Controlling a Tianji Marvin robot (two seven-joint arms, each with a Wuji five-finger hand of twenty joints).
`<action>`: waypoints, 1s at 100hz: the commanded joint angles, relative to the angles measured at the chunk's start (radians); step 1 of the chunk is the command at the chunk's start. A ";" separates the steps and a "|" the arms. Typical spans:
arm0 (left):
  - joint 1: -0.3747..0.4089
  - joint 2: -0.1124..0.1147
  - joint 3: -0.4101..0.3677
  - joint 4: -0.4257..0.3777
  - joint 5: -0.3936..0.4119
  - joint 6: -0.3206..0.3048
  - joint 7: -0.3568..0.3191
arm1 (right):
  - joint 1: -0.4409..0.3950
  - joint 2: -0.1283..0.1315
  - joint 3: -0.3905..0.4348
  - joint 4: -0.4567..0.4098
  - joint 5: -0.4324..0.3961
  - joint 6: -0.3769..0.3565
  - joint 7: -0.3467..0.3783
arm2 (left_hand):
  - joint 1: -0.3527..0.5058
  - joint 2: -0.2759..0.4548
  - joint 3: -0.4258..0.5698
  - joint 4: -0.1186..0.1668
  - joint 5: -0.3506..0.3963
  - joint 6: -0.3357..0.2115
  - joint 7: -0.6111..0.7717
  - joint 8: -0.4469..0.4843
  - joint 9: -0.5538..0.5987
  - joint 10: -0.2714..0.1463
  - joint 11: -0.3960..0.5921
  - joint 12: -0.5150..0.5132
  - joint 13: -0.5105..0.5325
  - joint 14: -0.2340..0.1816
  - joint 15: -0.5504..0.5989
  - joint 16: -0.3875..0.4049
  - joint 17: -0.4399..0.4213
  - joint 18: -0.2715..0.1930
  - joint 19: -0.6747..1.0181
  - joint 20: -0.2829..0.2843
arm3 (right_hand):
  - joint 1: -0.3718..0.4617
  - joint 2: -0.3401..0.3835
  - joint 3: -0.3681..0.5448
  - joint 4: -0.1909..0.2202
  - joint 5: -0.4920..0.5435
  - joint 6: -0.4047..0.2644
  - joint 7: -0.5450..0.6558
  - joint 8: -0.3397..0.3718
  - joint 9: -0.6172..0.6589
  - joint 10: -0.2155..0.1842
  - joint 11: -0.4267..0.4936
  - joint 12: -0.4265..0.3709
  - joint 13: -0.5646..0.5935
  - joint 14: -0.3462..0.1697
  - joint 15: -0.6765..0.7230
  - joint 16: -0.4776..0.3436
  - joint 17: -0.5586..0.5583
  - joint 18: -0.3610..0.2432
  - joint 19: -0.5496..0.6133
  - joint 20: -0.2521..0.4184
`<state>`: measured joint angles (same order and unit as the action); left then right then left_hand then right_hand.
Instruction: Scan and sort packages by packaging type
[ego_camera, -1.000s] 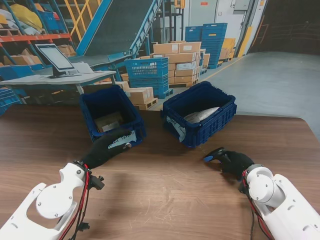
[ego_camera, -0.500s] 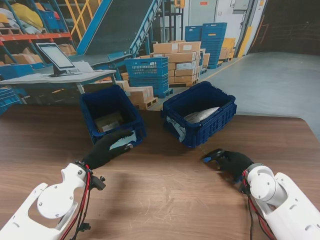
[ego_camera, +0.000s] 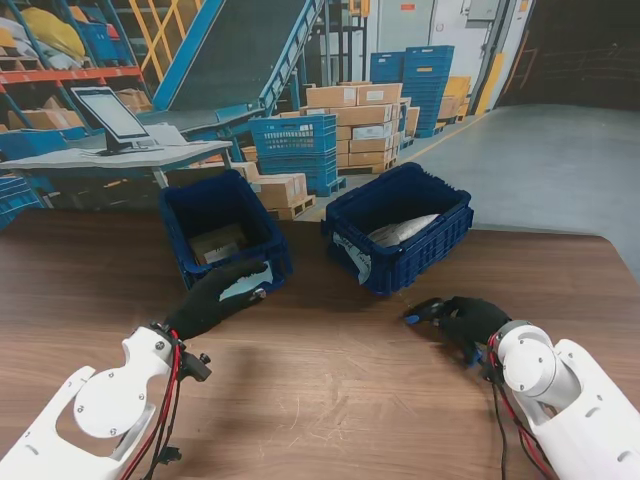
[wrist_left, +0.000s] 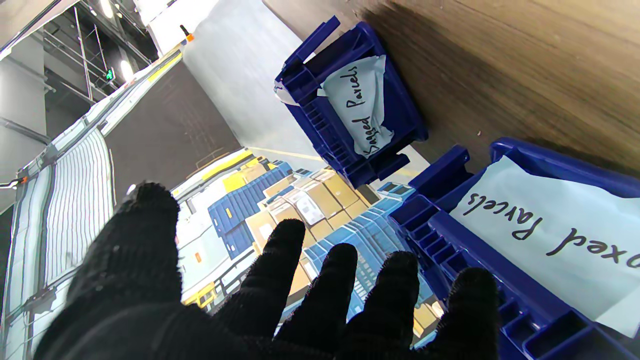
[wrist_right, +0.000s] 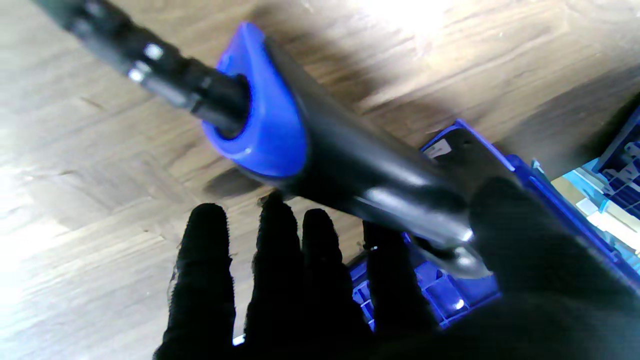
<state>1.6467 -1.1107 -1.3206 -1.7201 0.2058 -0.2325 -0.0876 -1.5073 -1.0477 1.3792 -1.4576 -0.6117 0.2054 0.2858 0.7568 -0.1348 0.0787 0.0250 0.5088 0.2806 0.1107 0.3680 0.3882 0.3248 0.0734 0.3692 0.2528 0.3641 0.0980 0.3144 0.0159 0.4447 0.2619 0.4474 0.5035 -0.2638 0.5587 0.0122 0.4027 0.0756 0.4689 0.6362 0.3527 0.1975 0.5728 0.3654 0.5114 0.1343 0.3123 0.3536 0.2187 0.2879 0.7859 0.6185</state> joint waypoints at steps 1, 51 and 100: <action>0.001 -0.002 0.005 -0.001 -0.005 -0.006 -0.015 | -0.024 -0.001 0.005 -0.004 -0.012 0.013 0.021 | 0.035 0.037 -0.029 0.034 -0.008 -0.001 -0.011 -0.007 -0.033 -0.001 -0.014 -0.013 -0.044 -0.010 -0.022 -0.013 -0.014 -0.030 -0.033 -0.005 | -0.047 0.037 -0.028 0.022 -0.043 0.013 -0.026 -0.007 -0.026 0.023 -0.025 -0.024 -0.009 0.091 -0.038 -0.035 -0.011 0.011 -0.026 -0.020; 0.012 -0.008 0.019 -0.003 -0.002 -0.005 0.010 | -0.132 -0.024 0.092 -0.219 -0.007 0.141 -0.057 | 0.047 0.047 -0.026 0.033 -0.002 -0.001 -0.009 -0.006 -0.035 -0.009 -0.014 -0.014 -0.041 -0.013 -0.019 -0.012 -0.010 -0.031 -0.035 0.000 | -0.070 0.069 -0.083 0.029 -0.086 0.014 -0.133 -0.028 -0.070 0.003 -0.065 -0.058 -0.043 0.077 -0.085 -0.077 -0.036 -0.004 -0.062 -0.047; 0.035 -0.013 0.028 -0.024 -0.016 0.000 0.030 | -0.313 -0.077 0.101 -0.471 0.118 0.091 -0.265 | 0.059 0.064 -0.033 0.029 -0.011 -0.022 -0.019 -0.017 -0.019 -0.058 -0.033 -0.054 -0.046 -0.028 -0.031 -0.027 0.003 -0.032 -0.026 0.003 | -0.076 0.105 -0.110 0.021 -0.055 -0.071 -0.161 -0.075 -0.016 -0.059 -0.188 -0.127 -0.058 0.047 -0.127 -0.091 -0.038 -0.028 -0.096 -0.038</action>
<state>1.6746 -1.1166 -1.2995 -1.7308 0.1949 -0.2364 -0.0410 -1.7919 -1.1069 1.4951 -1.9002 -0.5020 0.3202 0.0208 0.7727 -0.1235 0.0789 0.0250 0.5084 0.2807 0.1104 0.3680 0.3745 0.3113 0.0710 0.3316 0.2528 0.3642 0.0980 0.3025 0.0152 0.4435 0.2595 0.4473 0.4715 -0.1927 0.4718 0.0146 0.3493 0.0350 0.3155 0.5733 0.3225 0.1797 0.4182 0.2607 0.4669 0.2091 0.2028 0.2939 0.1797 0.2746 0.7134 0.5816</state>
